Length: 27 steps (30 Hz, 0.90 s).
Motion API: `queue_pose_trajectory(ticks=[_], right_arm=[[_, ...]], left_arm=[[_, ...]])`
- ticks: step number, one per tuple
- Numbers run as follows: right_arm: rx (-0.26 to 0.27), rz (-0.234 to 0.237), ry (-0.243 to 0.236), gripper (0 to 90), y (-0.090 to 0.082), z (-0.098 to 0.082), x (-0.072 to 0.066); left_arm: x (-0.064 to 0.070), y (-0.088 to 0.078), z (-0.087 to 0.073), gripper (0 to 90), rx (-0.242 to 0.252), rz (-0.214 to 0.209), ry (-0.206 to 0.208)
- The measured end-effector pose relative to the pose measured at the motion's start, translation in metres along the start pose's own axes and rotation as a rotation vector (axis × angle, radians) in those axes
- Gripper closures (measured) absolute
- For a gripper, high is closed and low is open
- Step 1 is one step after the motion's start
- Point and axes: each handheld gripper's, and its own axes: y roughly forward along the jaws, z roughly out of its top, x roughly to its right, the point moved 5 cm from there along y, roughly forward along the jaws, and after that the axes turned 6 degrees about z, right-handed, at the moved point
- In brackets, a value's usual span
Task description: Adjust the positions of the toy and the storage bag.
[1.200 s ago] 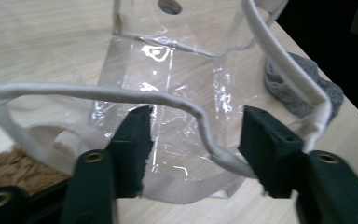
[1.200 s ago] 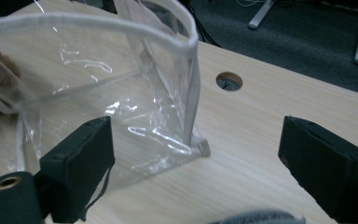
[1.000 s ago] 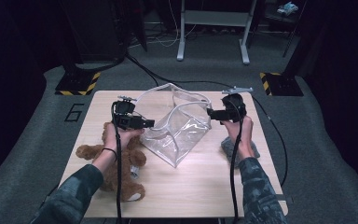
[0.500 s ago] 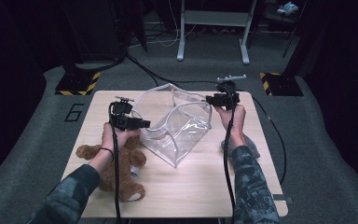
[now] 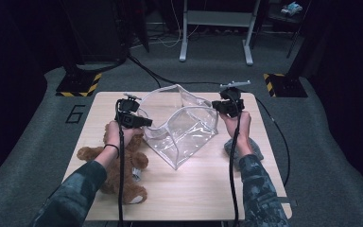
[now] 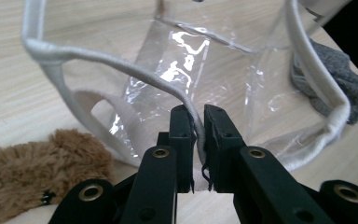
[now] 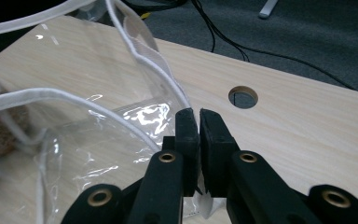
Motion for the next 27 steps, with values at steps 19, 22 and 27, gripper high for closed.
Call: queue_pose_trajectory(ticks=[19,22,27], right_arm=[[0.029,0.049,-0.002,68.4,-0.040,-0.013,-0.009],[-0.013,0.037,-0.029,65.9,-0.030,-0.004,-0.007],[-0.075,0.023,-0.034,72.0,-0.015,-0.002,-0.007]], left_arm=[[-0.007,0.015,0.010,46.5,-0.059,0.095,-0.063],[-0.005,0.011,0.007,47.9,-0.087,0.080,-0.059],[-0.004,0.011,0.007,61.6,-0.104,0.062,-0.052]])
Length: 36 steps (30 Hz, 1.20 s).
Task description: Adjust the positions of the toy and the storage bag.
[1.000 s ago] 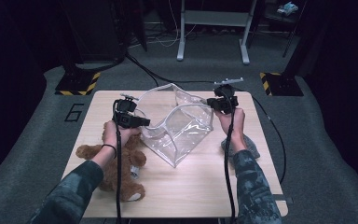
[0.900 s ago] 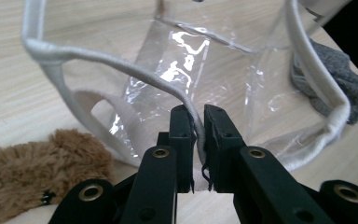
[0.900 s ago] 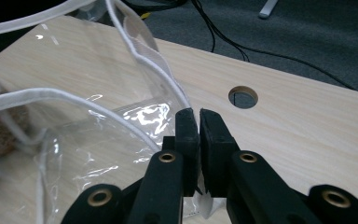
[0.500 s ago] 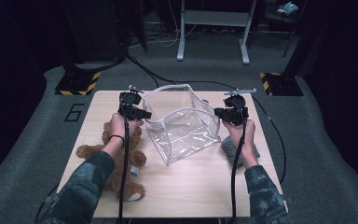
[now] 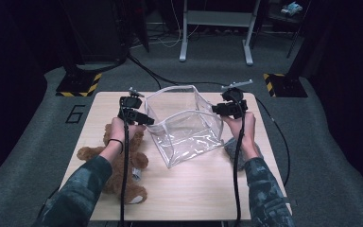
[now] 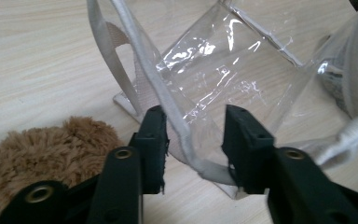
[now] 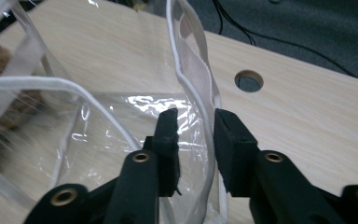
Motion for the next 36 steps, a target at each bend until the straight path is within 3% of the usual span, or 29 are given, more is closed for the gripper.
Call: queue_pose_trajectory(ticks=[1,3,5,9,14,15,18,21,23,24,26,27,29,32,33,35,36], right_arm=[[-0.026,-0.013,0.011,82.2,0.005,-0.003,-0.001],[-0.015,-0.020,0.017,87.0,0.007,-0.006,0.000],[0.010,-0.018,0.030,88.1,0.006,-0.008,0.001],[0.009,-0.006,0.058,88.4,0.005,-0.010,-0.002],[0.004,-0.002,0.085,88.4,-0.002,-0.018,-0.012],[0.003,-0.002,0.085,88.4,-0.004,-0.019,-0.014],[-0.003,0.001,0.081,88.3,-0.009,-0.025,-0.022],[-0.004,0.007,0.070,87.8,-0.012,-0.030,-0.028],[0.004,0.012,0.061,85.1,-0.013,-0.031,-0.027],[0.013,0.029,0.037,81.9,-0.013,-0.030,-0.026],[0.044,0.030,0.042,77.1,-0.013,-0.026,-0.025],[0.048,0.030,0.007,74.0,-0.011,-0.023,-0.024],[0.032,0.026,0.002,68.9,-0.006,-0.018,-0.025],[0.014,0.019,-0.017,66.5,0.004,-0.011,-0.024],[-0.002,0.014,-0.027,67.7,0.007,-0.010,-0.024],[-0.024,0.007,-0.026,72.9,0.013,-0.009,-0.023],[-0.036,0.008,-0.020,77.9,0.015,-0.010,-0.023]], left_arm=[[0.000,0.001,0.001,69.2,0.000,0.001,0.018],[-0.001,0.001,0.003,74.5,0.004,0.007,0.027],[-0.002,0.002,0.004,79.3,0.007,0.013,0.036],[-0.005,0.003,0.009,80.5,0.007,0.018,0.041],[-0.013,0.007,0.015,81.1,0.013,0.050,0.018],[-0.017,0.008,0.016,81.1,0.005,0.062,0.050],[-0.019,0.008,0.016,81.1,0.011,0.069,0.025],[-0.023,0.008,0.015,77.8,0.022,0.070,-0.007],[-0.023,0.008,0.014,63.5,0.009,0.068,0.006],[-0.020,0.008,0.013,56.1,0.001,0.067,-0.012],[-0.019,0.007,0.012,47.3,-0.004,0.059,0.001],[-0.019,0.006,0.012,45.0,-0.008,0.057,0.017],[-0.016,0.006,0.010,41.9,-0.005,0.036,-0.041],[-0.016,0.005,0.007,41.8,-0.013,0.011,-0.072],[-0.017,0.005,0.006,43.8,-0.015,0.013,-0.058],[-0.016,0.004,0.005,54.3,-0.009,-0.019,-0.060],[-0.016,0.004,0.005,60.1,-0.007,-0.018,-0.033]])
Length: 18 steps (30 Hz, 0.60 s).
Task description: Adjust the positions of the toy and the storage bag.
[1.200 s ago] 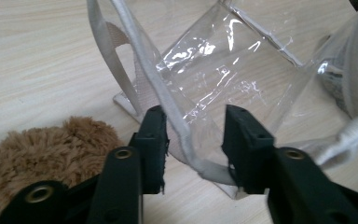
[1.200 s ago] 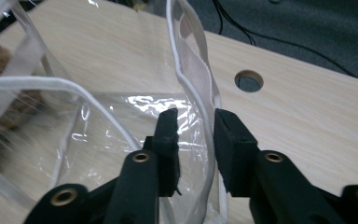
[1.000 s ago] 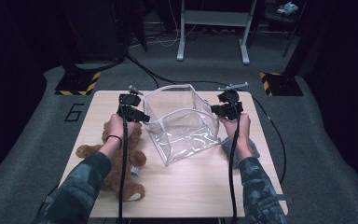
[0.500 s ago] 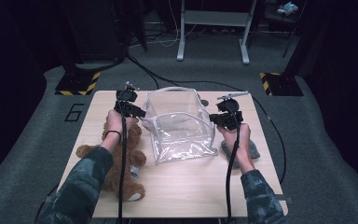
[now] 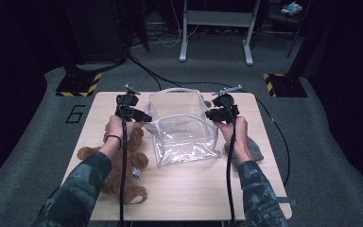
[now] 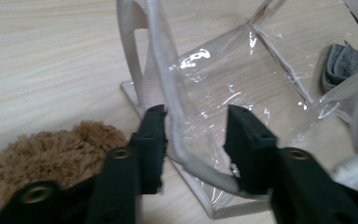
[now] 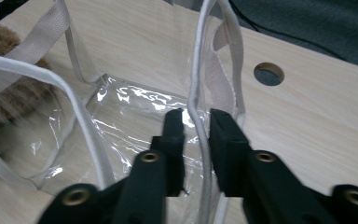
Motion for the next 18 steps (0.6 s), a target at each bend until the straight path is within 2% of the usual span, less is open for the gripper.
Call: queue_pose_trajectory(ticks=[3,6,12,14,18], right_arm=[[0.014,0.019,0.025,86.4,0.002,-0.001,0.002],[0.007,0.016,0.028,87.8,0.001,-0.002,0.002],[-0.001,0.005,0.040,88.1,-0.008,-0.009,0.004],[0.003,0.003,0.060,88.1,-0.012,-0.015,0.004],[-0.006,-0.002,0.061,88.1,-0.018,-0.023,0.002]], left_arm=[[0.001,0.001,0.000,71.6,0.009,0.010,0.025],[0.000,0.000,0.000,76.5,0.013,0.008,0.024],[-0.005,0.001,0.002,78.8,0.031,0.037,0.037],[-0.008,0.001,0.004,78.9,0.034,0.054,0.051],[-0.013,0.002,0.004,78.5,0.026,0.061,0.047]])
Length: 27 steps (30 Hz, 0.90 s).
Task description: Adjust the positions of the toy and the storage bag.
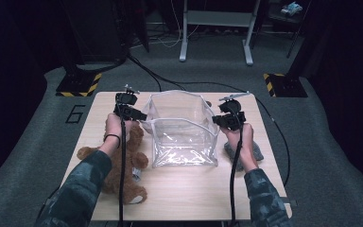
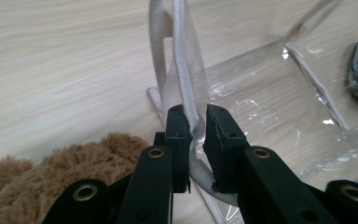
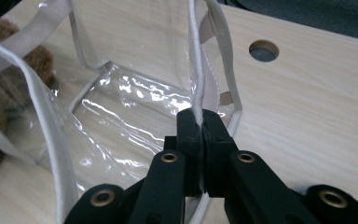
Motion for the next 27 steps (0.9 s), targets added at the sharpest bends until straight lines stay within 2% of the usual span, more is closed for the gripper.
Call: queue_pose_trajectory(ticks=[1,2,5,7,8,9,10,12,13,14,15,16,18,19,21,22,25,26,27], right_arm=[[-0.025,-0.010,-0.012,88.1,-0.006,-0.005,-0.003],[-0.025,-0.009,-0.025,88.0,-0.007,-0.006,-0.003],[-0.041,0.001,-0.041,86.3,-0.011,-0.009,-0.005],[-0.010,0.021,-0.045,77.5,-0.011,-0.005,-0.005],[-0.002,0.025,-0.048,74.3,-0.011,-0.004,-0.004],[0.010,0.031,-0.047,69.2,-0.010,0.000,-0.004],[0.015,0.033,-0.040,67.6,-0.009,0.002,-0.005],[0.013,0.037,-0.055,63.5,-0.003,0.009,-0.006],[0.014,0.046,-0.052,63.8,0.000,0.011,-0.007],[0.014,0.046,-0.052,63.8,0.000,0.011,-0.007],[0.007,0.055,-0.059,71.1,0.006,0.015,-0.010],[-0.001,0.064,-0.064,77.1,0.009,0.016,-0.012],[-0.011,0.023,-0.072,86.0,0.013,0.016,-0.015],[-0.015,0.001,-0.069,86.9,0.012,0.015,-0.015],[-0.012,-0.011,-0.084,87.3,0.011,0.016,-0.012],[-0.013,-0.037,-0.069,87.7,0.007,0.013,-0.005],[-0.015,-0.049,-0.046,87.8,0.003,0.011,0.002],[-0.014,-0.058,-0.020,87.8,-0.001,0.008,0.009],[-0.015,-0.065,-0.014,87.9,-0.002,0.007,0.011]], left_arm=[[-0.001,0.000,0.000,77.7,-0.003,-0.007,-0.005],[0.000,0.000,0.000,76.1,-0.008,-0.003,-0.004],[0.000,0.000,0.001,60.2,-0.011,-0.003,-0.025],[0.002,-0.001,0.002,49.8,-0.008,-0.004,-0.039],[0.002,-0.001,0.002,47.5,-0.006,-0.006,-0.032],[0.003,-0.002,0.002,45.4,-0.003,-0.013,-0.048],[0.003,-0.002,0.002,45.0,-0.005,-0.012,-0.039],[0.003,-0.001,0.002,48.0,-0.010,-0.016,-0.025],[0.007,0.000,0.001,54.1,-0.013,-0.013,-0.044],[0.007,0.000,0.001,57.5,-0.013,-0.013,-0.044],[0.009,0.002,0.000,64.4,-0.017,-0.029,-0.019],[0.010,0.003,0.000,69.3,-0.011,-0.036,-0.012],[0.010,0.003,0.000,75.1,0.004,-0.027,0.000],[0.010,0.003,0.000,76.9,0.007,-0.030,0.002],[0.009,0.002,-0.001,77.9,0.002,-0.037,0.006],[0.008,0.001,-0.001,78.6,0.004,-0.042,0.008],[0.005,0.000,-0.002,78.9,0.003,-0.042,0.002],[0.005,0.000,-0.002,79.2,0.003,-0.045,0.004],[0.004,-0.001,-0.001,79.2,-0.004,-0.043,0.010]])
